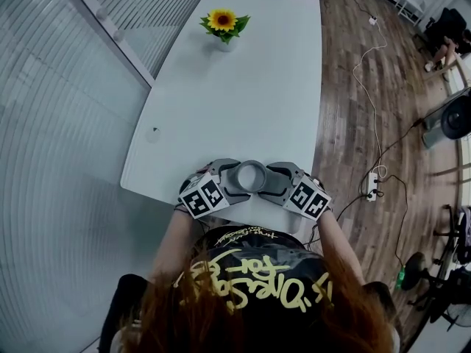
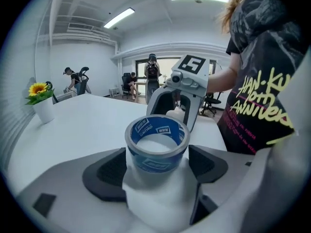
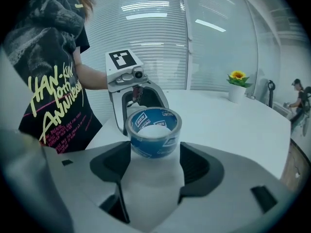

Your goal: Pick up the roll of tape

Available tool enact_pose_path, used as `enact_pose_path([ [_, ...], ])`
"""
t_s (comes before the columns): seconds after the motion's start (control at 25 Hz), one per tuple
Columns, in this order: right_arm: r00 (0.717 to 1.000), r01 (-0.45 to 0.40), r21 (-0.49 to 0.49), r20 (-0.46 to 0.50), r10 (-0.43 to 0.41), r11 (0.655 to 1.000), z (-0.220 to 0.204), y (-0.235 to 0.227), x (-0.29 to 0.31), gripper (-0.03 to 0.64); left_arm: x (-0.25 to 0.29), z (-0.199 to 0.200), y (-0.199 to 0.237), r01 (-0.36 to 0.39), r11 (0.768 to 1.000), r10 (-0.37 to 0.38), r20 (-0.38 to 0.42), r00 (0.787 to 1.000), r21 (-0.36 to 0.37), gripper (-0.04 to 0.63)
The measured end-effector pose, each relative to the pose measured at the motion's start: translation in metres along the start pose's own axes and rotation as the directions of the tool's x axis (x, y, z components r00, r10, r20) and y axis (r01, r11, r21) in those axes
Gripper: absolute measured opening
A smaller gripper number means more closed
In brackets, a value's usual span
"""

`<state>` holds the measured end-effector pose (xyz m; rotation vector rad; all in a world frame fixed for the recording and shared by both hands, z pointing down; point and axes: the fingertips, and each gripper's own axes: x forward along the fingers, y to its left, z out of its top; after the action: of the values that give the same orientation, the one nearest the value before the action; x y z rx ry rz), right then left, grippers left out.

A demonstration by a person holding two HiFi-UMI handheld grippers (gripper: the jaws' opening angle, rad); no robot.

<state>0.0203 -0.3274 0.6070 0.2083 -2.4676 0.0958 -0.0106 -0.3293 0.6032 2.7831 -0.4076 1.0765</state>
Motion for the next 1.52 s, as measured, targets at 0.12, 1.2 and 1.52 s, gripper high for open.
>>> enact_pose_path([
  [0.12, 1.000, 0.013, -0.021, -0.011, -0.013, 1.000, 0.000, 0.000, 0.001, 0.319, 0.004, 0.000, 0.000, -0.022, 0.999, 0.023, -0.030, 0.999, 0.032, 0.379],
  [1.2, 0.962, 0.052, -0.002, 0.269, -0.049, 0.999, 0.092, -0.023, -0.077, 0.314, -0.068, 0.110, 0.016, -0.102, 0.992, 0.077, 0.286, 0.955, 0.072, 0.370],
  [1.52, 0.890, 0.068, 0.017, 0.450, -0.069, 0.998, 0.151, -0.026, -0.124, 0.314, -0.112, 0.162, 0.021, -0.109, 0.993, 0.072, 0.474, 0.877, 0.051, 0.371],
])
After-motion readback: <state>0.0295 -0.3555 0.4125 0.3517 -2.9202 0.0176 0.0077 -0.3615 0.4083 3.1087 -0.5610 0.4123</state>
